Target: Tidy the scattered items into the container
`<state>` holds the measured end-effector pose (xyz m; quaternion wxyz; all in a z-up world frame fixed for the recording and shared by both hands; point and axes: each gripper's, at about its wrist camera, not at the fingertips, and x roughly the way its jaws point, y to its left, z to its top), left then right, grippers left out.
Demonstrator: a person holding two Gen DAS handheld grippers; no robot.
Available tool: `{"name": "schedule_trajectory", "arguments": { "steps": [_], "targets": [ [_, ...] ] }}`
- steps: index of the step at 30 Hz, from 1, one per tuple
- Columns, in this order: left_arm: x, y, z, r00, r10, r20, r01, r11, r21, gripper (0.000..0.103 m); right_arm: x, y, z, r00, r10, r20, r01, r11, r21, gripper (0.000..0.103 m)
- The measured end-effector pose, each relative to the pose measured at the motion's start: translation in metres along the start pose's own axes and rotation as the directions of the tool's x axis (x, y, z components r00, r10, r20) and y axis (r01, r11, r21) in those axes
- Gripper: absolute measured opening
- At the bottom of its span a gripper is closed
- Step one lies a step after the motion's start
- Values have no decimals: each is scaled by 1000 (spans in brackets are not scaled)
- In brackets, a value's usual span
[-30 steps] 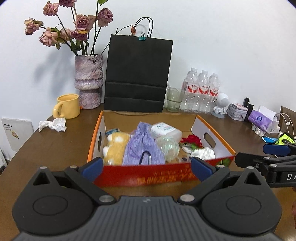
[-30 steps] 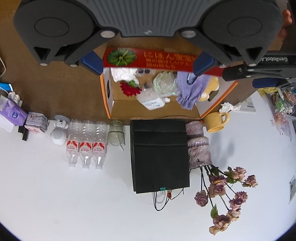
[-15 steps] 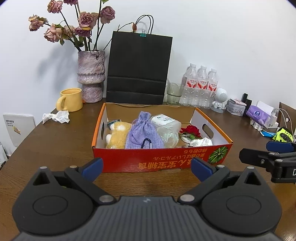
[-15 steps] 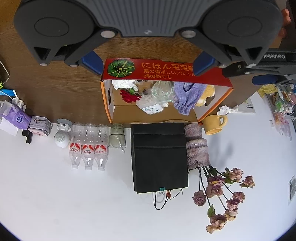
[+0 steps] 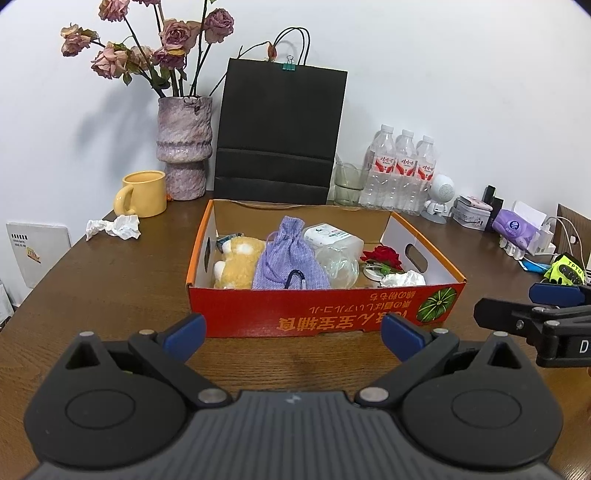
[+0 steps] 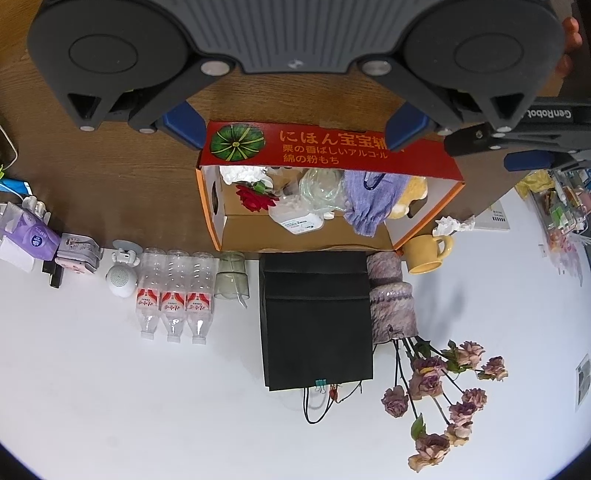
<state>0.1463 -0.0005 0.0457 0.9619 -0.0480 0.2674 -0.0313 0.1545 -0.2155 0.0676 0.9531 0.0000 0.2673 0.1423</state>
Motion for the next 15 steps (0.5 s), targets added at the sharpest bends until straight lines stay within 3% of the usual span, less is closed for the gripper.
{"name": "schedule_trajectory", "arguments": {
  "steps": [15],
  "targets": [
    [1, -1, -1, 1000, -6, -5, 6, 1000, 0, 103, 1, 1, -3, 1000, -1, -8, 0, 1000, -4, 103]
  ]
}}
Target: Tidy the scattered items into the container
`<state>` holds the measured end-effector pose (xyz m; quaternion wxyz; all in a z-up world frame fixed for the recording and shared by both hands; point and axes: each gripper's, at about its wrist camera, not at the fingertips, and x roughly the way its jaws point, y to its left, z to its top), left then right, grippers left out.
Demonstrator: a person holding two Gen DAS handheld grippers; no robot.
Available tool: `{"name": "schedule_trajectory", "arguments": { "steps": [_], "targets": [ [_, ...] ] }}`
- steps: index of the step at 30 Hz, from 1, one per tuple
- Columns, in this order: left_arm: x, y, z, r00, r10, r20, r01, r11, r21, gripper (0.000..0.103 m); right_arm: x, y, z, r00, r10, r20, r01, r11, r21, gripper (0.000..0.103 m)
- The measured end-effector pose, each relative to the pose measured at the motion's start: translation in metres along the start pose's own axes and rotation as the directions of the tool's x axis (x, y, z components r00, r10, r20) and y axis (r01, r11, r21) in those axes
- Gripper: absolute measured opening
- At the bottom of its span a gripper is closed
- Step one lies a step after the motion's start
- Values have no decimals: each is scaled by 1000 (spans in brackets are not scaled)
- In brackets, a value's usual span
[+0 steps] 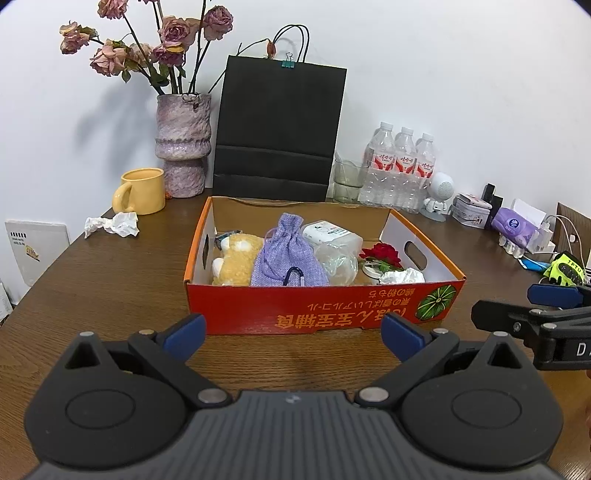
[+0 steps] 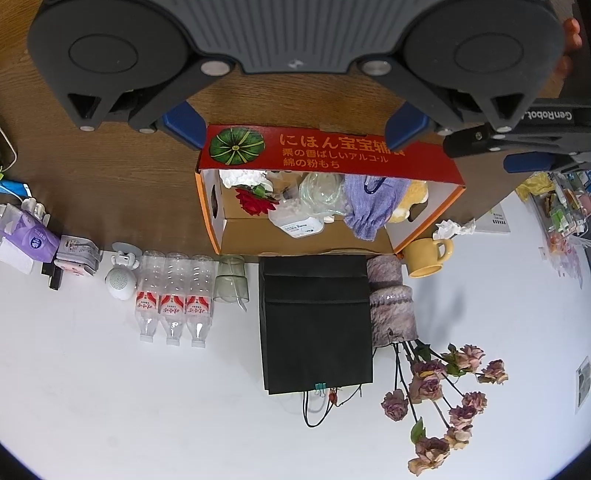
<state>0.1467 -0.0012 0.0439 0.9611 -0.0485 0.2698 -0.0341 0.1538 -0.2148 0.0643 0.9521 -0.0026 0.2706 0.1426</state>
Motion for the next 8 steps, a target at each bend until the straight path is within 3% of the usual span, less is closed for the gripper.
{"name": "schedule_trajectory", "arguments": {
  "steps": [8],
  "targets": [
    [1, 0, -3, 1000, -17, 3, 17, 1000, -17, 103, 2, -1, -1, 1000, -1, -8, 1, 1000, 3, 103]
  ]
}}
